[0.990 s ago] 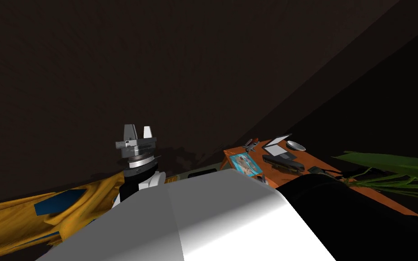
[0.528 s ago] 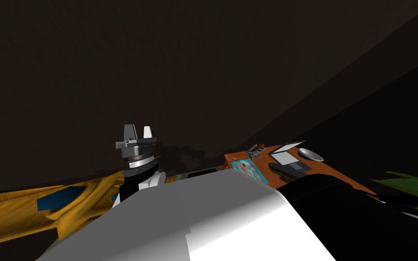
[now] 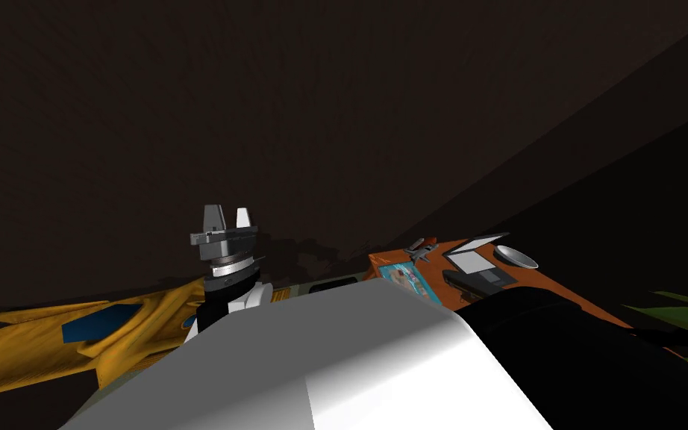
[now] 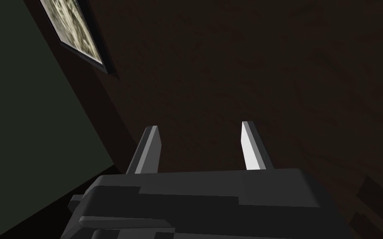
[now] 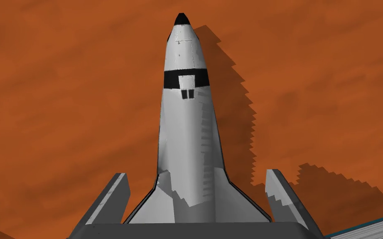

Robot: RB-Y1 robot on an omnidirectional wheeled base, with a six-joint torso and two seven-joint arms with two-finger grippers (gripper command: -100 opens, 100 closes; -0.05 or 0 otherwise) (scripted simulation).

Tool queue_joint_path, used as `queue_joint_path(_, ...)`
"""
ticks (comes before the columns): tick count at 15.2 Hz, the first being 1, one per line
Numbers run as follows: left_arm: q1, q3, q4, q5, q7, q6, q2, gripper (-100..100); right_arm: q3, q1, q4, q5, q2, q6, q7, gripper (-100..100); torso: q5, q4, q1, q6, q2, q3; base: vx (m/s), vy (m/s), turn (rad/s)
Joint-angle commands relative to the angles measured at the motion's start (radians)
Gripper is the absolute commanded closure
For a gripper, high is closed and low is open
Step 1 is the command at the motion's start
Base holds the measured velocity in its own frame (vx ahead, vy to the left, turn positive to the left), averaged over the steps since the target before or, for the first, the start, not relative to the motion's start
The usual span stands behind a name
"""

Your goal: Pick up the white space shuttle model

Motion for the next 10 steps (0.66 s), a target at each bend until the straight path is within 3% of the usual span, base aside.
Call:
queue_joint_path(1,0.000,0.000,0.000,0.000,0.000,0.000,0.000,0,0.000,0.000,0.000,0.000,0.000,0.000,0.000,100,0.000,0.000,0.000,0.000,0.000,0.000,-0.006,-0.005,0.000)
queue_joint_path(5,0.000,0.000,0.000,0.000,0.000,0.000,0.000,0,0.000,0.001,0.000,0.000,-0.002,-0.002,0.000,100,-0.003,0.000,-0.001,0.000,-0.001,0.000,-0.001,-0.001,0.000)
queue_joint_path(9,0.000,0.000,0.000,0.000,0.000,0.000,0.000,0,0.028,0.007,-0.031,-0.022,-0.070,-0.036,-0.002,100,-0.001,-0.001,0.001,0.000,-0.003,-0.002,0.036,0.039,-0.033)
queue_joint_path(10,0.000,0.000,0.000,0.000,0.000,0.000,0.000,0,0.022,0.007,-0.019,-0.018,-0.052,-0.029,0.000,100,-0.001,-0.001,0.002,0.000,-0.004,-0.002,0.025,0.025,-0.009)
